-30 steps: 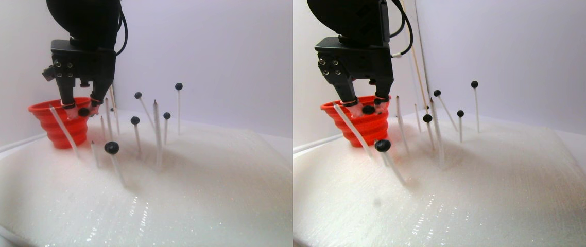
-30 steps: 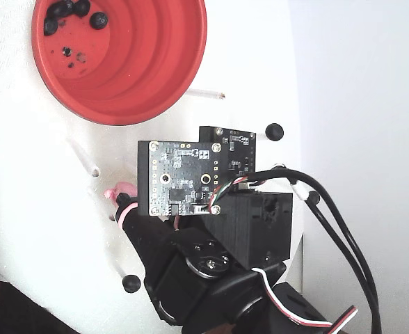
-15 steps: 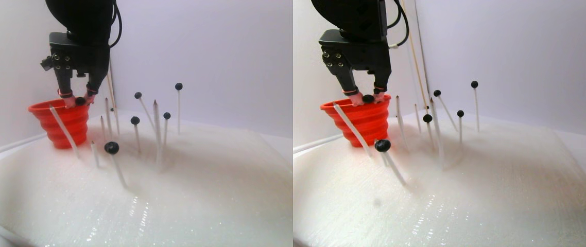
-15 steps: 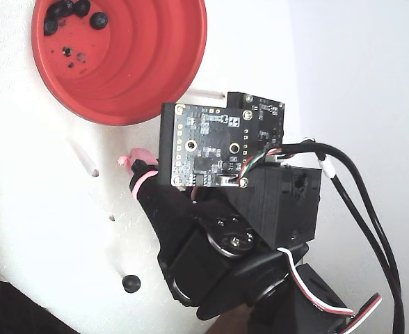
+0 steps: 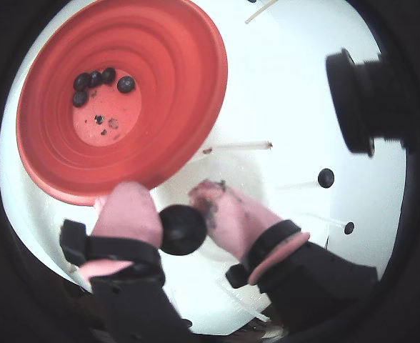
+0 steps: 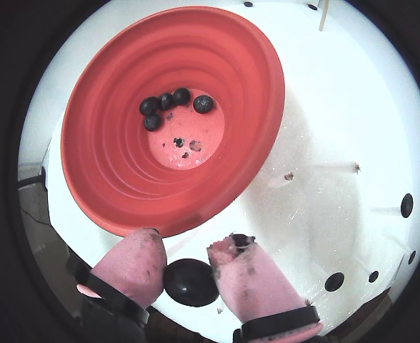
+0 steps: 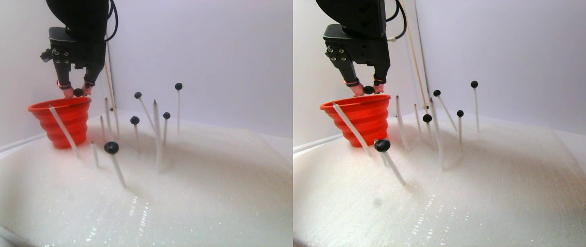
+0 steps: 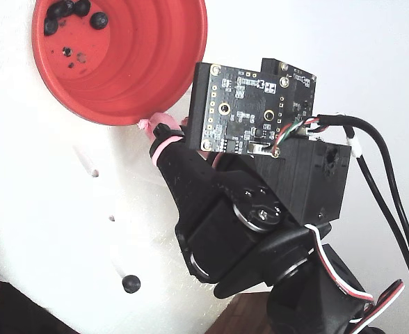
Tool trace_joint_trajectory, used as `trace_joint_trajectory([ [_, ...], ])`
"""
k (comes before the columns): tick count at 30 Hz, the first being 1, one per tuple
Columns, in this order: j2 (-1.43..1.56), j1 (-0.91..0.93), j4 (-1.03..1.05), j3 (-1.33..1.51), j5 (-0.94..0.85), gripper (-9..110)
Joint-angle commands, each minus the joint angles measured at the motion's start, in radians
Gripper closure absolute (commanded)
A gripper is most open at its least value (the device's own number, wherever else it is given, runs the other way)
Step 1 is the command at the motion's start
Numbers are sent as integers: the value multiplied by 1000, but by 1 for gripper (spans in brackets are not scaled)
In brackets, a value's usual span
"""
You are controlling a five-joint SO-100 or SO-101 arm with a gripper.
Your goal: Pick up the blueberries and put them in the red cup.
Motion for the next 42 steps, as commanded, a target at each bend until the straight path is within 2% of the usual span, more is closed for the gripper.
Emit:
trace_joint_trajectory([
  [1,46,-41,-15,-95,14,90],
  [28,-132,-97,-118,-225,29,87],
  [32,-133,-95,-130,-221,31,83],
  [42,-64,-77,-130,-178,14,84],
])
